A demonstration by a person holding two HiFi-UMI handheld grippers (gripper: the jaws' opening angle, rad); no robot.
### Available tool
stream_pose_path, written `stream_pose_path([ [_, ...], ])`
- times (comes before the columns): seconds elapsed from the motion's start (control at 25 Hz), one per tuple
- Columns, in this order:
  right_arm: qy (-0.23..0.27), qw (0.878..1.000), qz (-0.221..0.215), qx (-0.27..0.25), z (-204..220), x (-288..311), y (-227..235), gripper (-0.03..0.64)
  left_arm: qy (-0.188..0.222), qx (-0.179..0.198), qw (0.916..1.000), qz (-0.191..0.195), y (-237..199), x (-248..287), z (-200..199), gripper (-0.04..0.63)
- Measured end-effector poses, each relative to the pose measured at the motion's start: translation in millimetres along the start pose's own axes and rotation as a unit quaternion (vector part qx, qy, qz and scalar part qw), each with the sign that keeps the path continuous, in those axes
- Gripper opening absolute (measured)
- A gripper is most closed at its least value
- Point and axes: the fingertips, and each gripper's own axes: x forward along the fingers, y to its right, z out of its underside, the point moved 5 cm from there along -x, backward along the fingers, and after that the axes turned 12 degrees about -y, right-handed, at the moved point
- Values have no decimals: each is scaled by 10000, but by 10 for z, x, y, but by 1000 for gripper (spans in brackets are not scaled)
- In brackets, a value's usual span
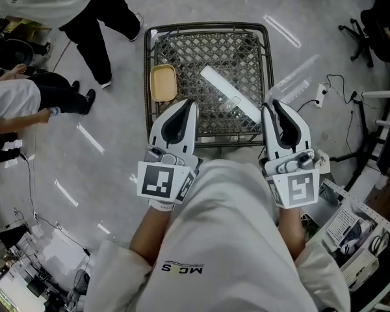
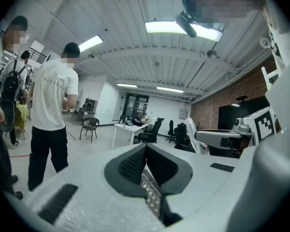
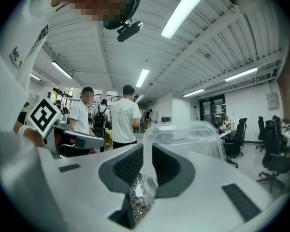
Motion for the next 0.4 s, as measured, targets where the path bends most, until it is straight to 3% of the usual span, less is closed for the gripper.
stream_pose_path([
  [0.4, -72, 10000, -32, -38, -10, 19, -11, 71, 35, -16, 10000, 5, -22, 16, -57, 25],
])
